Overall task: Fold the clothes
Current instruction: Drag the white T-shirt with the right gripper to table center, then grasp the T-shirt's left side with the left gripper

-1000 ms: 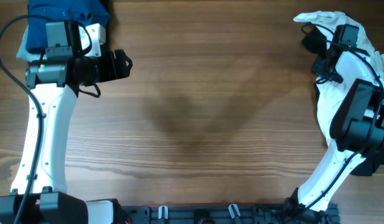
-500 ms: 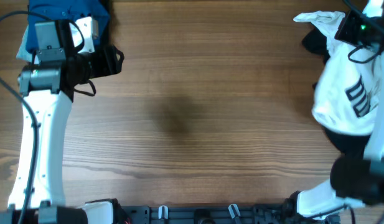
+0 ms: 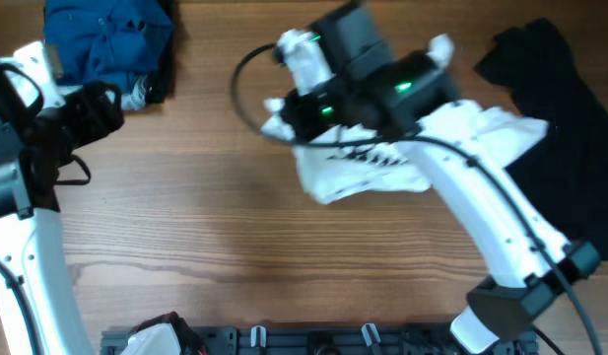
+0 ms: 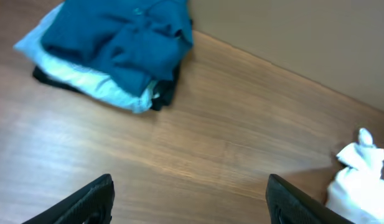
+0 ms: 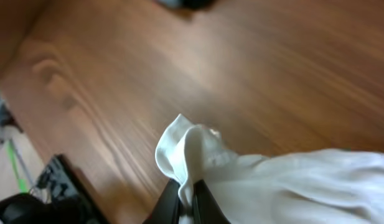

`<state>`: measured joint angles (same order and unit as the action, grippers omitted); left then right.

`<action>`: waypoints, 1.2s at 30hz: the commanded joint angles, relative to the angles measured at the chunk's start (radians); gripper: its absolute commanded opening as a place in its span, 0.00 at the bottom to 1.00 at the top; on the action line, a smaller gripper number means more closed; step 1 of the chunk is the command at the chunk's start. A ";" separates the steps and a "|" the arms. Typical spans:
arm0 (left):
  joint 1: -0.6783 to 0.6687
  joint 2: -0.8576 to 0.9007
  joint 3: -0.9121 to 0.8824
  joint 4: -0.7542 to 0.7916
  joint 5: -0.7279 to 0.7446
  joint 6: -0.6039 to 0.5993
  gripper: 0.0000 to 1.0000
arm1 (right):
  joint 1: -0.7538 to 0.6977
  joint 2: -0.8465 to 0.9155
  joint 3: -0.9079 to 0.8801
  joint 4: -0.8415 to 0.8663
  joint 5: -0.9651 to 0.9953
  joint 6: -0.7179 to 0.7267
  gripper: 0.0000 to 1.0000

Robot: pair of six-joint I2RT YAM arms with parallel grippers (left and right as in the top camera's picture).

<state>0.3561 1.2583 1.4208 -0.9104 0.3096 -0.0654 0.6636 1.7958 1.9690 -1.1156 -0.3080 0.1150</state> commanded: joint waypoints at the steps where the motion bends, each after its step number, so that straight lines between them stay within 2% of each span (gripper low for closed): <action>1: 0.037 -0.007 0.018 -0.019 0.007 -0.001 0.80 | 0.055 0.081 0.000 0.075 -0.004 0.071 0.04; 5: 0.037 -0.005 0.018 -0.022 0.005 0.003 0.82 | 0.064 0.141 0.000 0.262 -0.003 0.072 0.04; 9: 0.037 0.000 0.018 -0.026 0.005 0.002 0.82 | 0.061 0.182 0.000 0.569 0.164 0.071 0.04; 13: 0.037 0.000 0.018 -0.029 0.005 0.002 0.82 | 0.037 0.272 0.000 0.837 0.174 0.113 0.04; 18: 0.030 0.007 0.018 -0.028 0.005 0.002 0.82 | -0.018 0.339 0.001 0.966 0.174 0.150 0.04; 19: 0.020 0.015 0.018 -0.026 0.005 0.002 0.82 | -0.030 0.340 0.001 0.965 0.171 0.148 0.06; 20: 0.013 0.021 0.018 -0.025 0.005 0.002 0.82 | -0.039 0.340 0.003 0.965 0.154 0.140 0.25; 22: -0.011 0.037 0.018 -0.026 0.005 0.002 0.83 | -0.060 0.327 0.029 0.932 0.106 0.108 0.86; 23: -0.029 0.044 0.018 -0.029 0.005 0.003 0.83 | -0.075 0.309 0.051 0.886 0.100 0.097 0.99; 26: -0.085 0.047 0.018 -0.029 0.005 0.010 0.86 | -0.158 0.192 0.157 0.605 0.101 0.058 1.00; 30: -0.188 0.047 0.018 -0.080 0.005 0.010 0.88 | -0.301 0.021 0.171 0.343 0.110 -0.042 1.00; 33: -0.366 0.063 0.015 -0.173 0.002 0.037 0.88 | -0.473 -0.055 0.170 0.151 0.112 -0.047 1.00; 36: -0.562 0.102 -0.023 -0.228 -0.034 0.036 0.89 | -0.595 -0.042 0.158 0.024 0.105 -0.048 1.00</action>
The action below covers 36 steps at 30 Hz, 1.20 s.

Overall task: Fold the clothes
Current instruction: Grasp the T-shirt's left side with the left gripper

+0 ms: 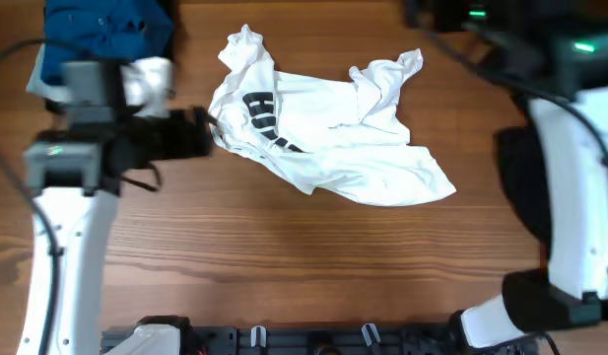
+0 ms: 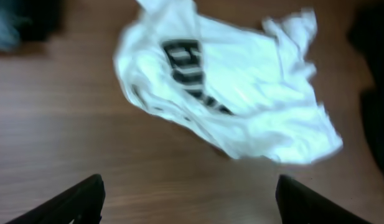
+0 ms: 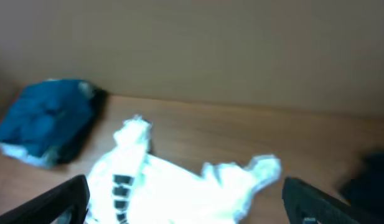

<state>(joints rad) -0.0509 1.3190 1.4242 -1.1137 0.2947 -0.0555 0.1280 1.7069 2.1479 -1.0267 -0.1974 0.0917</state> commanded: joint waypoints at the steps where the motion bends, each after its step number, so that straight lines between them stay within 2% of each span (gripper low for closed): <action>1: -0.230 0.068 -0.060 -0.011 -0.019 0.026 0.90 | -0.090 0.057 -0.033 -0.092 -0.006 -0.025 0.99; 5: -0.456 0.223 -0.157 0.163 -0.092 0.027 0.92 | -0.140 0.087 -0.076 -0.122 -0.006 -0.025 1.00; 7: -0.528 0.330 -0.158 0.248 -0.132 0.088 0.94 | -0.143 0.089 -0.080 -0.127 -0.006 -0.025 1.00; 12: -0.629 0.569 -0.158 0.391 -0.235 0.206 0.96 | -0.143 0.089 -0.080 -0.134 -0.006 -0.040 0.99; 18: -0.645 0.627 -0.158 0.408 -0.272 0.206 0.90 | -0.143 0.090 -0.080 -0.124 -0.006 -0.040 1.00; 20: -0.645 0.627 -0.158 0.425 -0.295 0.206 0.82 | -0.143 0.096 -0.080 -0.122 -0.006 -0.039 1.00; 21: -0.645 0.627 -0.158 0.438 -0.298 0.206 0.67 | -0.143 0.103 -0.080 -0.123 -0.006 -0.039 1.00; 22: -0.645 0.627 -0.158 0.441 -0.304 0.205 0.33 | -0.143 0.107 -0.081 -0.124 -0.006 -0.039 0.99; 23: -0.645 0.627 -0.158 0.437 -0.328 0.186 0.06 | -0.143 0.116 -0.081 -0.126 -0.006 -0.039 0.99; 26: -0.634 0.608 -0.153 0.364 -0.497 0.037 0.04 | -0.142 0.138 -0.081 -0.130 -0.006 -0.037 0.99; 29: -0.573 0.530 -0.121 0.190 -0.642 -0.166 0.04 | -0.142 0.146 -0.081 -0.131 -0.014 -0.037 0.99; 32: -0.475 0.390 -0.105 0.072 -0.645 -0.229 0.04 | -0.142 0.146 -0.081 -0.142 -0.050 -0.038 0.99; 36: -0.296 0.188 -0.105 0.016 -0.652 -0.248 0.04 | -0.140 0.146 -0.081 -0.180 -0.074 -0.035 0.99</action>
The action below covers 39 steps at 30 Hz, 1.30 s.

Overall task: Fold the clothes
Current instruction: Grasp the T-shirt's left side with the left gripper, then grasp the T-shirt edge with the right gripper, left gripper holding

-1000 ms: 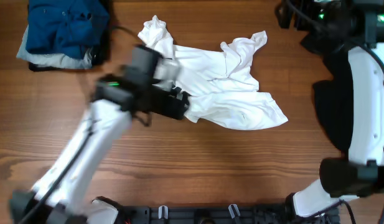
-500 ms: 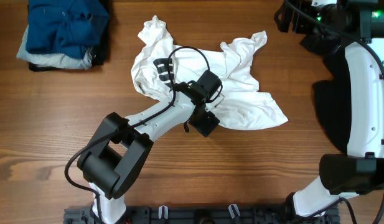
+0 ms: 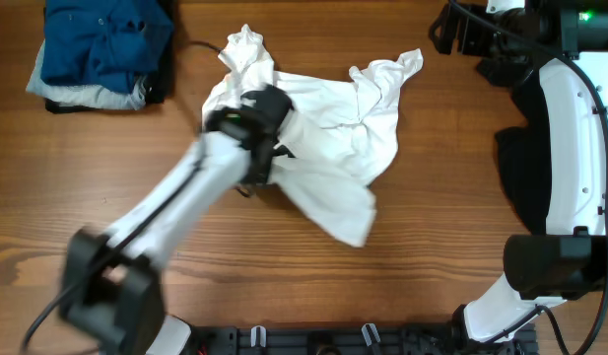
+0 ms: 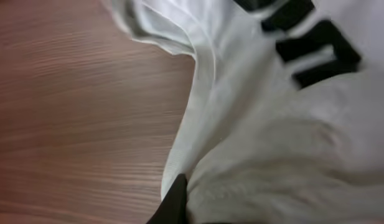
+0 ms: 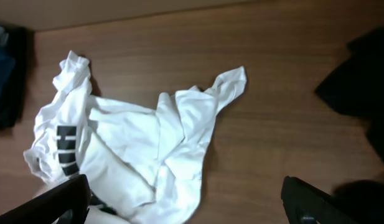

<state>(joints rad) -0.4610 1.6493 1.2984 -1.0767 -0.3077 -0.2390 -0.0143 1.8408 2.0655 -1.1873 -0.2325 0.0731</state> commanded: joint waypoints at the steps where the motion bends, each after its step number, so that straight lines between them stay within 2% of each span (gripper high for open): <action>1: 0.150 -0.170 0.021 -0.020 -0.050 -0.065 0.04 | 0.003 0.013 0.002 -0.027 -0.039 -0.017 0.99; 6: 0.354 -0.221 0.019 -0.016 -0.049 -0.060 0.04 | 0.005 0.023 0.001 -0.091 -0.038 0.021 0.98; 9: 0.407 -0.208 0.016 -0.020 -0.049 -0.061 0.04 | 0.005 0.061 0.001 -0.105 -0.039 0.039 0.97; 10: 0.420 -0.207 0.016 -0.024 -0.045 -0.062 0.08 | 0.005 0.079 0.001 -0.108 -0.039 0.042 0.97; 11: 0.428 -0.207 0.016 -0.026 -0.031 -0.061 0.25 | 0.006 0.093 0.001 -0.110 -0.039 0.043 0.97; 13: 0.433 -0.207 0.016 -0.033 0.052 -0.061 0.69 | 0.009 0.135 0.001 -0.109 -0.039 0.042 0.97; 15: 0.430 -0.207 0.016 -0.053 0.157 -0.061 0.89 | 0.009 0.159 0.001 -0.108 -0.039 0.043 0.97; 16: 0.430 -0.207 0.016 -0.066 0.193 -0.061 0.94 | 0.009 0.163 0.001 -0.108 -0.039 0.042 0.97; 19: 0.418 -0.208 0.014 -0.132 0.391 -0.009 0.99 | 0.009 0.166 0.001 -0.103 -0.039 0.033 0.98; 21: 0.352 -0.208 -0.026 -0.146 0.468 0.027 0.99 | 0.009 0.166 0.001 -0.098 -0.039 0.033 0.98; 24: 0.179 -0.207 -0.192 -0.025 0.467 0.018 0.96 | 0.009 0.166 0.001 -0.085 -0.039 0.034 0.99; 27: 0.087 -0.201 -0.319 0.116 0.460 -0.075 0.93 | 0.009 0.166 0.001 -0.081 -0.039 0.033 0.99; 31: 0.077 -0.189 -0.395 0.218 0.422 -0.213 0.84 | 0.010 0.166 0.001 -0.076 -0.039 0.034 0.99; 34: 0.077 -0.147 -0.431 0.255 0.311 -0.302 0.84 | 0.010 0.166 0.001 -0.074 -0.039 0.033 0.99; 39: 0.077 -0.017 -0.438 0.294 0.256 -0.377 0.84 | 0.009 0.166 0.001 -0.074 -0.039 0.033 0.99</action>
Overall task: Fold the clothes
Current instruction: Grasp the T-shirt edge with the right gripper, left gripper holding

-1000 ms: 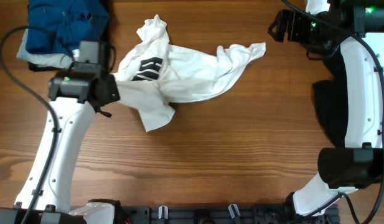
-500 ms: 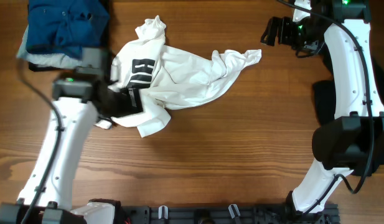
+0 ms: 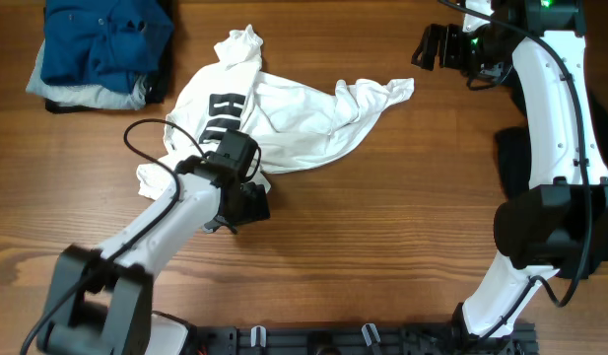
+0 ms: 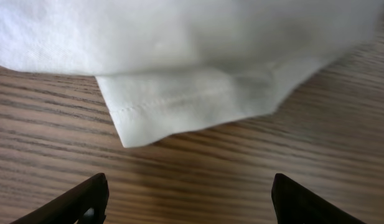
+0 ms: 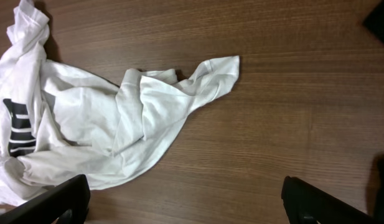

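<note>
A crumpled white T-shirt [image 3: 284,113] with black lettering [image 3: 223,108] lies on the wooden table, back centre. One sleeve [image 3: 392,91] trails off to the right. My left gripper [image 3: 246,205] sits at the shirt's near edge, open, and holds nothing. In the left wrist view the stitched hem [image 4: 179,102] lies just beyond the left gripper [image 4: 188,182]. My right gripper [image 3: 427,46] hangs open above the back right. From there the right wrist view looks down over the right gripper [image 5: 184,183] at the white T-shirt [image 5: 104,124].
A folded pile with a blue garment on top [image 3: 101,39] sits at the back left corner. A black garment [image 3: 507,158] lies at the right edge, partly behind the right arm. Bare wood table [image 3: 382,247] runs along the front.
The left gripper, then shut on the shirt's edge, is now open at the near hem. The long flap that hung toward the front is gone and the shirt lies further left.
First the right gripper held the white shirt over the table's middle while the left stood open near the blue pile. Then the shirt lay released and both grippers were open. The left gripper then shut on the shirt's edge. Now it has let go and the shirt has shifted.
</note>
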`<state>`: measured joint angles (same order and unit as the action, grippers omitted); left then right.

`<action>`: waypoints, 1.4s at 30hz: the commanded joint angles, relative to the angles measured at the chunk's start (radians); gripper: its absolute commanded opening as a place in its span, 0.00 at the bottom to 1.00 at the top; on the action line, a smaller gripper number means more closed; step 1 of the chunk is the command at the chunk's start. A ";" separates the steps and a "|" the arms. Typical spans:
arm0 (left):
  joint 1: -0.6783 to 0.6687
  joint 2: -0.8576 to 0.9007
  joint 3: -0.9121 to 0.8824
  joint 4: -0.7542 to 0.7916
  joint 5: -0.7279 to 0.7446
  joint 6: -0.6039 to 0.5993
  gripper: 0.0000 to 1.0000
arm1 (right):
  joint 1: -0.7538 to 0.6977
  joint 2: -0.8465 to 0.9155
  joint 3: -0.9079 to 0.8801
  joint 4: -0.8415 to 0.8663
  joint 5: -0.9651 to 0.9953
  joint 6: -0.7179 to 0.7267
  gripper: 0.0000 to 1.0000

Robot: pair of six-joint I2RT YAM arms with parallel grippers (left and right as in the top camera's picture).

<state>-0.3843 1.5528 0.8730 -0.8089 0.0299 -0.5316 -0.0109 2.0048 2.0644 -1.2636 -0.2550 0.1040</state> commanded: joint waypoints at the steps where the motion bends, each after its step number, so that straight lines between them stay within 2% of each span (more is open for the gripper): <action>1: 0.000 0.112 -0.013 0.048 -0.115 -0.110 0.84 | 0.006 0.002 0.002 0.002 -0.016 0.000 0.99; 7: 0.001 0.161 -0.013 0.177 -0.130 -0.139 0.83 | 0.006 0.002 0.002 0.007 -0.015 -0.001 0.99; 11: 0.001 0.172 -0.013 0.202 -0.148 -0.138 0.80 | 0.006 0.002 0.002 0.014 -0.015 0.000 0.99; 13: 0.001 0.197 -0.013 0.210 -0.148 -0.138 0.66 | 0.006 0.002 0.002 0.015 -0.015 0.000 0.99; 16: 0.001 0.216 -0.013 0.211 -0.147 -0.138 0.15 | 0.006 0.002 0.002 0.014 -0.015 0.000 0.99; 17: 0.001 0.216 -0.013 0.211 -0.148 -0.136 0.04 | 0.006 0.002 0.002 0.014 -0.015 0.000 0.99; 19: 0.001 0.210 -0.008 0.194 -0.148 -0.121 0.04 | 0.006 0.002 0.002 0.013 -0.015 0.000 0.99; 21: 0.006 0.179 0.045 0.076 -0.148 -0.080 0.04 | 0.006 0.002 0.002 0.008 -0.015 0.000 0.98; 24: 0.026 0.059 0.248 -0.240 -0.160 -0.056 0.04 | 0.007 0.002 0.002 0.002 -0.016 0.002 0.96; 28: 0.027 -0.122 0.521 -0.413 -0.193 -0.022 0.04 | 0.026 0.002 0.002 0.002 -0.016 0.004 0.95; 32: 0.027 -0.282 0.704 -0.400 -0.262 -0.014 0.04 | 0.068 0.011 0.001 -0.003 -0.016 0.011 0.94; 37: 0.027 -0.433 0.725 -0.315 -0.278 -0.014 0.04 | 0.125 0.101 0.001 -0.016 -0.054 0.031 0.91; 42: 0.027 -0.432 0.725 -0.309 -0.286 0.002 0.04 | 0.207 0.219 0.001 -0.027 -0.104 0.029 0.85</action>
<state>-0.3607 1.1076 1.5921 -1.1267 -0.2291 -0.5583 0.1535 2.1609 2.0640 -1.2716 -0.3164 0.1268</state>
